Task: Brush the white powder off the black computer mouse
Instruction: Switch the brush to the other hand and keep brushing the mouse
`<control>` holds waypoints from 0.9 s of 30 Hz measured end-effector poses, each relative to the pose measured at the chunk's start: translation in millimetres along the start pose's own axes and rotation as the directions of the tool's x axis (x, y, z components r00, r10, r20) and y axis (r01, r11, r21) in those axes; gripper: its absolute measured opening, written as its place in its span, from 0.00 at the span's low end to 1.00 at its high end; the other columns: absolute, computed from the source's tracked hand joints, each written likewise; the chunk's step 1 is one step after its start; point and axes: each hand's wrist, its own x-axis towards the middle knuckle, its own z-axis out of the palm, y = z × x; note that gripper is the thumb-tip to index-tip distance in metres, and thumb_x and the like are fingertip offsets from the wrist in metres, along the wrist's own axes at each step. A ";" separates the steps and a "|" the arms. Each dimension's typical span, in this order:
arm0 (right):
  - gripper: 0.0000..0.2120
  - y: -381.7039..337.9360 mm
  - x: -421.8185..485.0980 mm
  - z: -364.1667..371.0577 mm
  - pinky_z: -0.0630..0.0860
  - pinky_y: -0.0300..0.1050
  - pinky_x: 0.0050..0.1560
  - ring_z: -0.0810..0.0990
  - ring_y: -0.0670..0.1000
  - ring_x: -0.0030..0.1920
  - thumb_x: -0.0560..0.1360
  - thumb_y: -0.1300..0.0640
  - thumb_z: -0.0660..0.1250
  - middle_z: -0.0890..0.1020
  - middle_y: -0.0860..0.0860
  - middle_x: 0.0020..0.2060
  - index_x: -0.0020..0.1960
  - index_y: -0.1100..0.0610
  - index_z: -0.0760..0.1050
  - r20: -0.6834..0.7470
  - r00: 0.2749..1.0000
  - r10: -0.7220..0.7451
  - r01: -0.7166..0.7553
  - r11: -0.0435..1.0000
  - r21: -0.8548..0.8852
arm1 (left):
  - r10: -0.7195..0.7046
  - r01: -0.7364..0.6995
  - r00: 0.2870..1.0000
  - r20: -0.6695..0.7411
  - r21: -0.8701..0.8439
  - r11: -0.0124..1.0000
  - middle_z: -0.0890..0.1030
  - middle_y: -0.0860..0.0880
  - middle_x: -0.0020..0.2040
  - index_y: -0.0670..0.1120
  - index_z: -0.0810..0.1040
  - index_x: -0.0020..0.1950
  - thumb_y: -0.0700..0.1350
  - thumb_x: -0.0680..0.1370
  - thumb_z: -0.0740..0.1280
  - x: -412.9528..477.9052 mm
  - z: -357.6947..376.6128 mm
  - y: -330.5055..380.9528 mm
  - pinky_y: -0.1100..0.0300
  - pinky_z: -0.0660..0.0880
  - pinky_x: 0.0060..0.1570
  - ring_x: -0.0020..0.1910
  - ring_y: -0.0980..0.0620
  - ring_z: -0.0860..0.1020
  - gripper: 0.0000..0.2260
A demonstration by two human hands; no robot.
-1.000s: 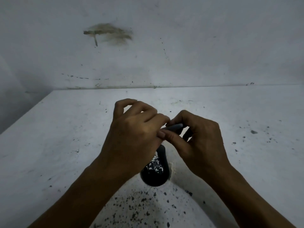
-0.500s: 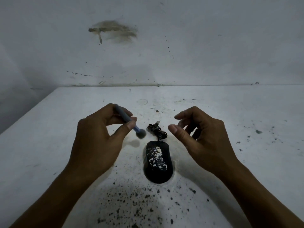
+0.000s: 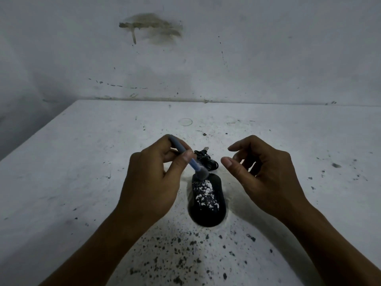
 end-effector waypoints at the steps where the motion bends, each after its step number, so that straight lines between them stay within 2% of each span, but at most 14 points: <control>1: 0.14 0.6 0.1 -0.4 0.72 0.32 0.31 0.81 0.43 0.33 0.73 0.41 0.67 0.81 0.39 0.33 0.50 0.50 0.77 0.002 1.000 -0.001 0.001 1.000 -0.005 | 0.041 -0.042 0.999 0.018 0.082 0.996 0.85 0.56 0.40 0.52 0.78 0.45 0.48 0.77 0.67 -0.7 0.9 -0.9 0.56 0.78 0.50 0.44 0.61 0.82 0.02; 3: 0.14 1.5 0.7 -1.7 0.73 0.33 0.31 0.81 0.43 0.33 0.73 0.41 0.67 0.81 0.39 0.33 0.51 0.50 0.77 0.000 1.000 -0.007 0.007 1.000 -0.021 | 0.122 -0.127 0.992 0.033 0.269 0.955 0.84 0.55 0.39 0.49 0.79 0.46 0.48 0.77 0.66 -1.5 -0.2 -2.8 0.44 0.74 0.53 0.41 0.55 0.82 0.04; 4: 0.14 1.9 1.0 -2.5 0.74 0.35 0.31 0.81 0.43 0.34 0.73 0.41 0.67 0.81 0.39 0.34 0.51 0.50 0.77 -0.004 1.000 -0.011 0.011 1.000 -0.026 | 0.130 -0.129 0.991 0.017 0.290 0.948 0.84 0.55 0.40 0.49 0.79 0.46 0.48 0.77 0.66 -1.0 -1.7 -3.9 0.44 0.73 0.53 0.41 0.54 0.82 0.05; 7: 0.14 2.2 1.9 -3.3 0.76 0.38 0.31 0.82 0.43 0.34 0.74 0.40 0.67 0.81 0.38 0.34 0.51 0.50 0.77 -0.010 1.000 -0.018 0.017 0.999 -0.030 | 0.058 -0.052 0.997 -0.049 0.108 0.993 0.85 0.57 0.40 0.53 0.78 0.45 0.50 0.78 0.65 -0.8 -7.5 0.3 0.65 0.76 0.41 0.42 0.61 0.82 0.04; 8: 0.14 2.0 2.0 -3.4 0.76 0.38 0.31 0.82 0.43 0.34 0.74 0.40 0.68 0.80 0.38 0.34 0.51 0.50 0.77 -0.010 1.000 -0.023 0.023 0.999 -0.035 | 0.019 -0.017 0.999 -0.044 0.039 0.999 0.85 0.58 0.41 0.54 0.78 0.45 0.51 0.77 0.65 -0.3 -7.3 4.3 0.65 0.76 0.37 0.42 0.62 0.82 0.04; 10: 0.14 1.8 1.7 -2.8 0.76 0.38 0.32 0.81 0.43 0.34 0.73 0.41 0.67 0.80 0.38 0.34 0.51 0.49 0.77 -0.003 0.999 -0.032 0.032 0.998 -0.052 | -0.005 0.005 1.000 0.012 0.007 1.000 0.85 0.58 0.40 0.54 0.77 0.45 0.51 0.77 0.65 -1.8 -4.2 7.8 0.59 0.78 0.40 0.41 0.59 0.83 0.03; 12: 0.13 1.6 1.1 -2.7 0.76 0.38 0.32 0.81 0.43 0.34 0.73 0.41 0.67 0.81 0.38 0.34 0.51 0.49 0.77 0.001 0.999 -0.036 0.035 0.997 -0.061 | 0.066 -0.072 0.997 0.037 0.201 0.977 0.84 0.56 0.38 0.53 0.78 0.45 0.49 0.77 0.66 -1.6 -2.1 5.4 0.49 0.76 0.49 0.41 0.56 0.83 0.02; 14: 0.14 1.6 1.2 -3.4 0.76 0.37 0.32 0.81 0.43 0.34 0.73 0.41 0.67 0.81 0.38 0.35 0.51 0.49 0.76 0.000 0.999 -0.036 0.036 0.998 -0.060 | 0.082 -0.077 0.997 -0.001 0.318 0.945 0.84 0.55 0.39 0.51 0.78 0.46 0.48 0.77 0.67 0.9 -3.0 0.3 0.48 0.75 0.51 0.41 0.55 0.82 0.02; 16: 0.14 2.0 1.7 -4.5 0.76 0.37 0.32 0.82 0.43 0.34 0.73 0.40 0.67 0.81 0.39 0.35 0.51 0.49 0.76 -0.006 0.999 -0.034 0.034 0.998 -0.058 | -0.021 0.027 0.999 -0.035 0.159 0.987 0.85 0.57 0.41 0.54 0.78 0.45 0.49 0.76 0.67 3.1 -6.4 -0.8 0.62 0.75 0.44 0.45 0.62 0.82 0.02; 18: 0.14 2.0 1.9 -4.6 0.76 0.37 0.32 0.82 0.43 0.34 0.73 0.40 0.67 0.81 0.39 0.35 0.51 0.49 0.76 -0.007 0.999 -0.034 0.034 0.998 -0.058 | -0.072 0.073 0.997 -0.024 0.050 0.996 0.85 0.60 0.42 0.56 0.77 0.45 0.52 0.76 0.66 3.1 -5.2 2.5 0.68 0.72 0.39 0.45 0.65 0.81 0.02; 21: 0.14 0.9 1.0 -3.7 0.76 0.38 0.32 0.81 0.43 0.34 0.73 0.41 0.67 0.81 0.39 0.35 0.51 0.49 0.77 0.000 0.999 -0.035 0.035 0.997 -0.065 | -0.049 0.048 0.999 0.022 0.033 0.998 0.86 0.58 0.41 0.55 0.78 0.45 0.52 0.76 0.66 -0.4 0.9 8.2 0.63 0.78 0.42 0.40 0.57 0.83 0.03; 23: 0.13 0.7 0.5 -3.7 0.76 0.38 0.32 0.81 0.43 0.34 0.73 0.42 0.68 0.81 0.39 0.35 0.51 0.50 0.77 -0.002 0.999 -0.036 0.036 0.997 -0.063 | 0.049 -0.050 0.999 0.008 0.188 0.981 0.85 0.54 0.39 0.52 0.78 0.45 0.49 0.77 0.67 0.8 3.7 5.4 0.53 0.77 0.50 0.41 0.55 0.83 0.02; 25: 0.13 0.8 0.7 -4.7 0.76 0.38 0.32 0.81 0.43 0.34 0.74 0.42 0.68 0.81 0.39 0.35 0.51 0.50 0.77 -0.006 0.999 -0.035 0.035 0.998 -0.057 | 0.085 -0.073 0.996 -0.031 0.273 0.959 0.84 0.54 0.39 0.50 0.78 0.45 0.47 0.77 0.67 4.3 4.1 2.7 0.46 0.75 0.51 0.42 0.53 0.83 0.02; 27: 0.14 1.2 0.9 -5.2 0.77 0.40 0.32 0.81 0.43 0.33 0.74 0.41 0.67 0.82 0.40 0.35 0.52 0.50 0.77 -0.006 0.999 -0.035 0.035 0.998 -0.053 | -0.003 0.007 1.000 -0.031 0.126 0.992 0.85 0.56 0.40 0.53 0.78 0.45 0.49 0.76 0.67 5.9 3.3 2.9 0.58 0.76 0.44 0.44 0.60 0.82 0.02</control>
